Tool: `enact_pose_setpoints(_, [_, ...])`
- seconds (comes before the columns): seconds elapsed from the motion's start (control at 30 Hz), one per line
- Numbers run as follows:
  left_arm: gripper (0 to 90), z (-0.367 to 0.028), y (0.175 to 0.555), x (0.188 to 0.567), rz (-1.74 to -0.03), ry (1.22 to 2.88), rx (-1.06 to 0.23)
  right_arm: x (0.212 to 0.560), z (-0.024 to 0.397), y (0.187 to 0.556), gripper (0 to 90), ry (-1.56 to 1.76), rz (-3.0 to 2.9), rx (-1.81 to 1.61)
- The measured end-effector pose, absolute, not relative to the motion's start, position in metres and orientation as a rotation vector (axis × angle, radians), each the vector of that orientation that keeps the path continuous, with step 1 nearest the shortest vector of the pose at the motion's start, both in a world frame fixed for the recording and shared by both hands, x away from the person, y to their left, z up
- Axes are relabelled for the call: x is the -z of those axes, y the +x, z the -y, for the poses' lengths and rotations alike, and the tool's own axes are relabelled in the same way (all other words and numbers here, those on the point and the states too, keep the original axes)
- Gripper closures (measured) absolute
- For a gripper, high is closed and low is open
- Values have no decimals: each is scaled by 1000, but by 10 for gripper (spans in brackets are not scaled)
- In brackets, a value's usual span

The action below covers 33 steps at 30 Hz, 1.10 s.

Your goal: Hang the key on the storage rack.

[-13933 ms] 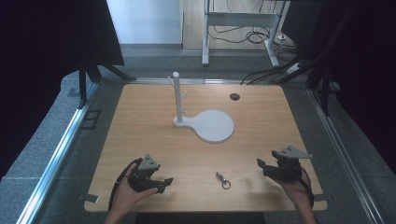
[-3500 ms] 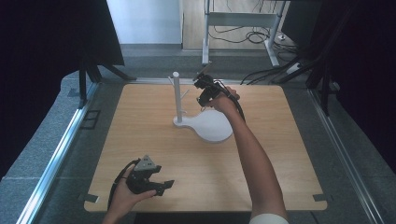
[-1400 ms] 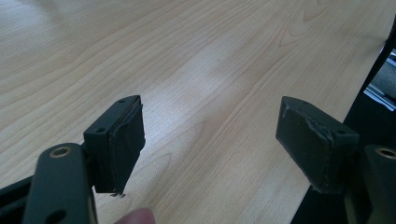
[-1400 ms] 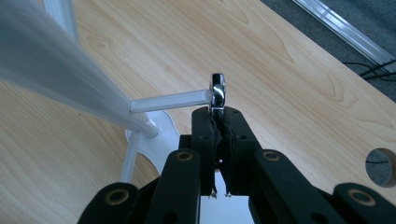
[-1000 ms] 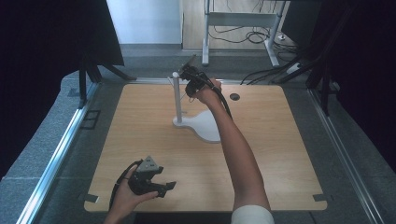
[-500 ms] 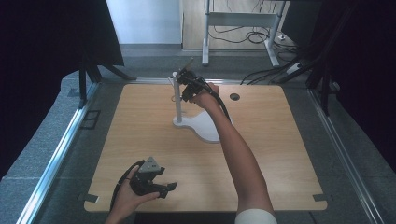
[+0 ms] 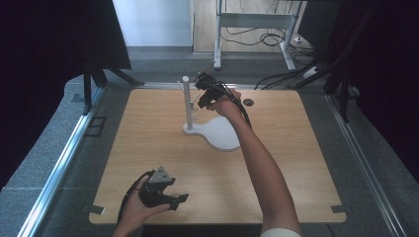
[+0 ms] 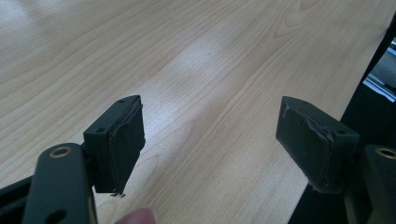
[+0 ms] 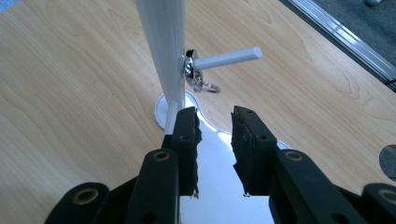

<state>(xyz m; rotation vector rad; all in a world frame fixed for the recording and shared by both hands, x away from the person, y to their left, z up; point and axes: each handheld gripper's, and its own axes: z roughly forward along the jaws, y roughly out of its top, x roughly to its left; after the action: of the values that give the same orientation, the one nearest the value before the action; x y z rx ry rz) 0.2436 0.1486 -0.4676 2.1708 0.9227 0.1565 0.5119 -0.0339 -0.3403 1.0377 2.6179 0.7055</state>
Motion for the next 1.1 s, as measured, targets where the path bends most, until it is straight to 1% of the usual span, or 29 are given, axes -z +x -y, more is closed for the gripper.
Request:
enact_pose_setpoints(0.13, [240,-149,244,468,-921,2172,-160,341,43,505,679,1038,-2615,-734])
enact_pose_setpoints(0.37, [241,-149,245,469,-929,2177,-166,347,66,484,578,1024,-2600,-799])
enact_pose_setpoints(0.5, [240,-148,245,469,-928,2185,-169,353,83,468,550,1022,-2592,-848])
enact_pose_setpoints(0.87, [241,-144,244,471,-923,2200,-172,380,133,412,519,1018,-2565,-996])
enact_pose_setpoints(1.1, [241,-145,245,472,-934,2199,-178,411,163,375,514,1034,-2550,-1047])
